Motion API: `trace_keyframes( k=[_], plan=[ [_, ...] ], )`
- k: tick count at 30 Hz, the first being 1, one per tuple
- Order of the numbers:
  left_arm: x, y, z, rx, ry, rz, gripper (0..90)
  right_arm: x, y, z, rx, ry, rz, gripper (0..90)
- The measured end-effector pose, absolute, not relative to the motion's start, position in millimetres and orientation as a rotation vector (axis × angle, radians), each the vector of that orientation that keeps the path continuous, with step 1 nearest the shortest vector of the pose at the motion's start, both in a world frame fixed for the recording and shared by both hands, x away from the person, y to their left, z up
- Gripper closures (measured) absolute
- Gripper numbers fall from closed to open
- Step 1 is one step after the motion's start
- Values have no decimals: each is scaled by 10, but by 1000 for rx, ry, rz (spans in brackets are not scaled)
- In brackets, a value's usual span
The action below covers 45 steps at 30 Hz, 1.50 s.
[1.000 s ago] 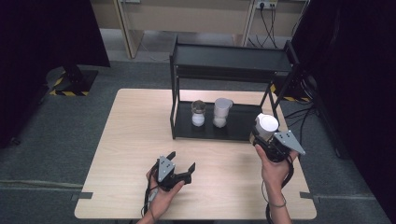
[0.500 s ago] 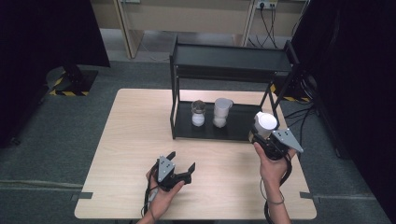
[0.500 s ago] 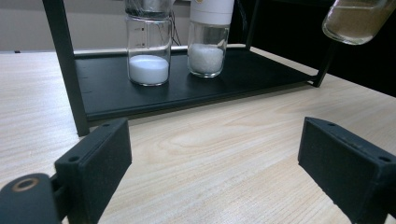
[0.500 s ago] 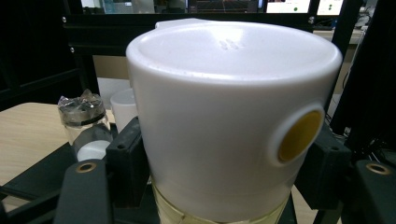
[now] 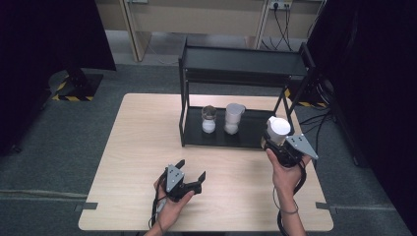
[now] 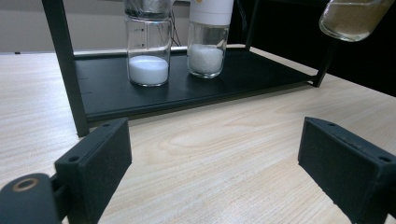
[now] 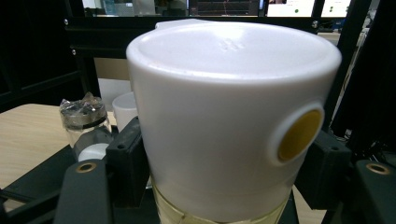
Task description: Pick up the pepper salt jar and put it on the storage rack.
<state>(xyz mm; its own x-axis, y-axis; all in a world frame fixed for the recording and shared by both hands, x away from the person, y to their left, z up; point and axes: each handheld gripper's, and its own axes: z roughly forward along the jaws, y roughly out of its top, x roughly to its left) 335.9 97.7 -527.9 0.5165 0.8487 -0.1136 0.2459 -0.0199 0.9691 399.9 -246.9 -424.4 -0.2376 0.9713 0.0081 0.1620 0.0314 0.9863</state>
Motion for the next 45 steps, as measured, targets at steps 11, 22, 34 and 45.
trace_keyframes(
  k=[11,22,34,45],
  plan=[
    [3359,979,-5279,1558,971,625,92,4095,-2443,-4308,1215,1524,1287,310],
    [3360,980,-5279,1557,973,626,92,4244,-2420,-4356,1229,1528,1279,310],
    [3359,979,-5279,1557,971,625,92,4453,-2354,-4388,1250,1540,1263,310],
    [3358,978,-5279,1557,970,626,92,4637,-2305,-4480,1277,1549,1247,310]
  ],
)
